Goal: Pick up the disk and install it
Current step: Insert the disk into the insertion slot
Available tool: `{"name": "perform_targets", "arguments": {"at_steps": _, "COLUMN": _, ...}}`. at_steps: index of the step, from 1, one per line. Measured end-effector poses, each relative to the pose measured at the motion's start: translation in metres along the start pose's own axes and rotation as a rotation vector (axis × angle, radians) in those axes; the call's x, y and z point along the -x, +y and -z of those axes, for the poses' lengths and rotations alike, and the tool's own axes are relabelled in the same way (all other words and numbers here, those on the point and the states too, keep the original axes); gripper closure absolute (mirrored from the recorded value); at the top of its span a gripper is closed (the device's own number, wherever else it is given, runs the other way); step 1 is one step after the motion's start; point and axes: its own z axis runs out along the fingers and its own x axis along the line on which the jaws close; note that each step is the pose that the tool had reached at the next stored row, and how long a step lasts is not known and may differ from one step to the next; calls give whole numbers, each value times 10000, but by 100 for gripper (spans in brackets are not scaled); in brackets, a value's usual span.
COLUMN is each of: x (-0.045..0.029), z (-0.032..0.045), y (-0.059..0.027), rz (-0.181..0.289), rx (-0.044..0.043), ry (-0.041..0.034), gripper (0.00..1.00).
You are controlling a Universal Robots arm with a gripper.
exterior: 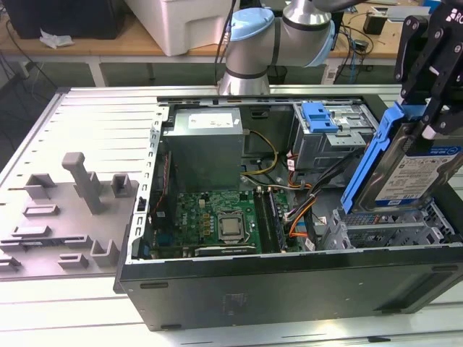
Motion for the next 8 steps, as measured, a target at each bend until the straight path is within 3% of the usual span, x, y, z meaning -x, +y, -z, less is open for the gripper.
{"name": "perform_targets", "arguments": {"at_steps": 8, "x": -1, "z": -30, "y": -6, "rz": 0, "rx": 0, "ry": 0, "gripper": 64}}
